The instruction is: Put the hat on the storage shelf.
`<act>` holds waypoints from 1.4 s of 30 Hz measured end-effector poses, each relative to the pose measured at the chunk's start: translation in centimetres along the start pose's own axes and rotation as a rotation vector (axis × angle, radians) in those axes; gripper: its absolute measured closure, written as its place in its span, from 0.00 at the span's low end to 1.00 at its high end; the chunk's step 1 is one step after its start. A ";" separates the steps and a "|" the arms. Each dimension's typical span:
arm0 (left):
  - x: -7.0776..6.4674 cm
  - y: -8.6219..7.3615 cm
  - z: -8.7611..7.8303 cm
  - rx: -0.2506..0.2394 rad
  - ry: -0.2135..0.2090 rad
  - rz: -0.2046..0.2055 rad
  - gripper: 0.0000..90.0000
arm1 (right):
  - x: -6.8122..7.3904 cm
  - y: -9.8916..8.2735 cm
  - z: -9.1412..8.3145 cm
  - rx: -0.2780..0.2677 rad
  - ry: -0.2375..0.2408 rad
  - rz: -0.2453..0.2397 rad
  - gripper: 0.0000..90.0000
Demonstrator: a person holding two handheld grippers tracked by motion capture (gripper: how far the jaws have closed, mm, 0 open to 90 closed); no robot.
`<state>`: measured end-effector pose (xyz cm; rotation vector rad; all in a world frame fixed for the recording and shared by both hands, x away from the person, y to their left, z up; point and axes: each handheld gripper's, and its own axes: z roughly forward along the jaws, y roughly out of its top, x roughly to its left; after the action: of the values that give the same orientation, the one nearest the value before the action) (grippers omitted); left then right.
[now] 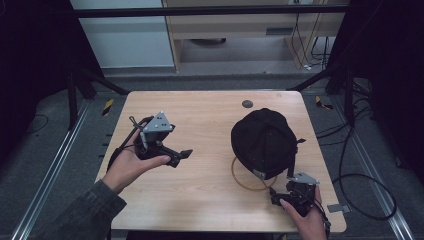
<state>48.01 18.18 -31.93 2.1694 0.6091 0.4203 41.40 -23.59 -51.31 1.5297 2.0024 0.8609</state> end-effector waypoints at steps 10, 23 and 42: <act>2.2 -5.2 0.7 0.038 0.038 -0.063 0.04 | 0.0 0.0 0.0 0.000 0.000 0.000 0.00; 5.4 -11.8 1.9 0.116 0.120 -0.138 0.05 | -0.1 0.0 0.0 -0.002 0.000 -0.006 0.00; 6.0 -17.0 3.0 0.173 0.138 -0.192 0.05 | 0.0 0.0 0.0 0.000 0.000 0.001 0.00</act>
<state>49.67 28.90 -46.67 2.2307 0.9528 0.4286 41.34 -23.61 -51.32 1.5310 2.0014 0.8611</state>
